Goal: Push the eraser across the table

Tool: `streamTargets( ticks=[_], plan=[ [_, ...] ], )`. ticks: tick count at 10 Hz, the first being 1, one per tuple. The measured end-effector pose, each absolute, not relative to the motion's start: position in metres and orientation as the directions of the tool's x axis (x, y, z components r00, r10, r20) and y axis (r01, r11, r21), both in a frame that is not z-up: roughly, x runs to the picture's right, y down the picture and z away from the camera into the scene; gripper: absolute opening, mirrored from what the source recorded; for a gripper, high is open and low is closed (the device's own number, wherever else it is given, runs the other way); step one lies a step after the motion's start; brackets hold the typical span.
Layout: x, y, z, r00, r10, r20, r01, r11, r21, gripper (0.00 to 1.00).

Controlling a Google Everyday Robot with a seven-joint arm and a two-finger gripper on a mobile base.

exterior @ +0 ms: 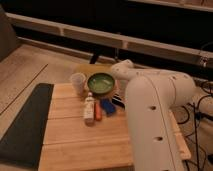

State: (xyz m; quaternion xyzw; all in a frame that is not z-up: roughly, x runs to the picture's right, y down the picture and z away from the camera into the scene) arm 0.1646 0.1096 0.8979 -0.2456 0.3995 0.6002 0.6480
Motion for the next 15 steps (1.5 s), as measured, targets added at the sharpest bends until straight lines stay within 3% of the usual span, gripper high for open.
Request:
streamTargets(
  ticks=[6,11,15],
  plan=[
    [0.166,0.092,0.89,-0.043,0.632,-0.774,-0.975,0.144,0.171,0.0],
    [0.044,0.058,0.843,0.361,0.72,-0.593,-0.921,0.375,-0.105,0.0],
    [0.031,0.057,0.838,0.412,0.722,-0.556,-0.902,0.41,-0.135,0.0]
  ],
)
